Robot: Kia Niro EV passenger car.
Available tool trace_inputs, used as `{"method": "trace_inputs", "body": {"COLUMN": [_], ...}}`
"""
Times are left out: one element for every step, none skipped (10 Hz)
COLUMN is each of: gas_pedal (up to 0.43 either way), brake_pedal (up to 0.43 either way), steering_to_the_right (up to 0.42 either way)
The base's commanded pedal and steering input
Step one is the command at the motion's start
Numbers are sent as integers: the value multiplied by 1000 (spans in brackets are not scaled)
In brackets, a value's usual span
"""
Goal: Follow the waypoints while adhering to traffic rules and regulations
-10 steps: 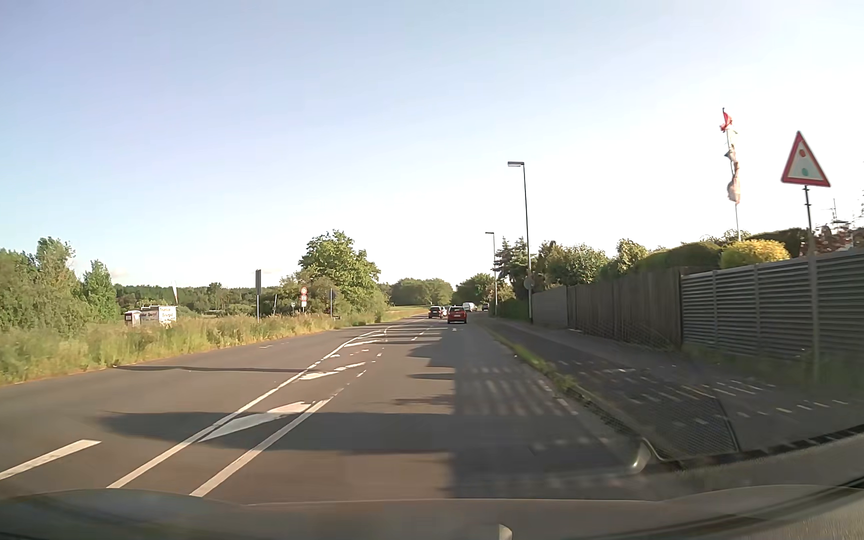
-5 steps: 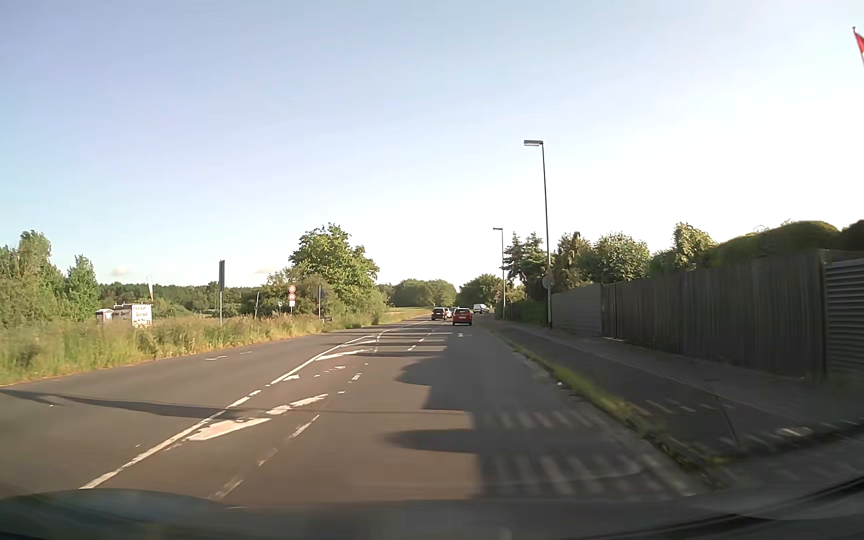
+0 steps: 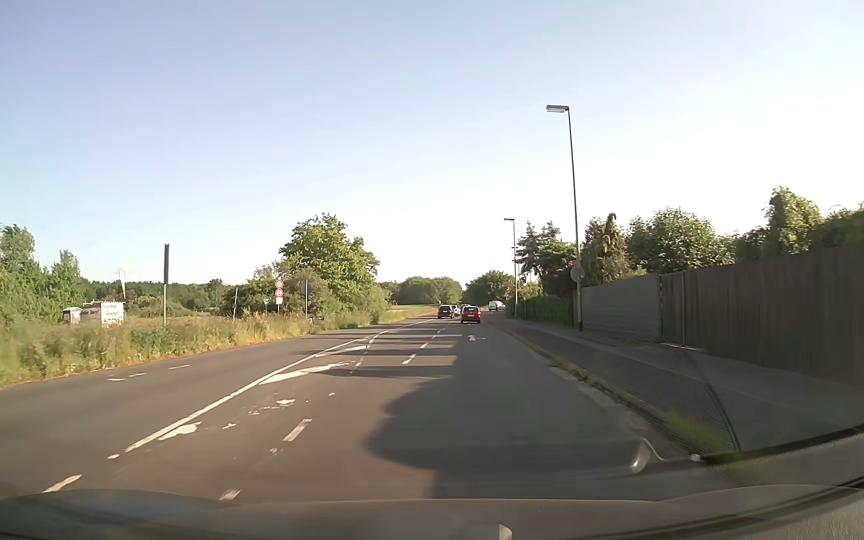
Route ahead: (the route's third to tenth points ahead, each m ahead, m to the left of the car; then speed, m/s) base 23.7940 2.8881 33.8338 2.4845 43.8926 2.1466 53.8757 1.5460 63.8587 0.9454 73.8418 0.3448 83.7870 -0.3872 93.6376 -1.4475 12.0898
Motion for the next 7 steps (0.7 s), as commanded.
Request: {"method": "trace_inputs", "body": {"gas_pedal": [169,169,169,169,169,157,150], "brake_pedal": [0,0,0,0,0,0,0], "steering_to_the_right": [-14,-14,-12,-12,-11,-10,-9]}}
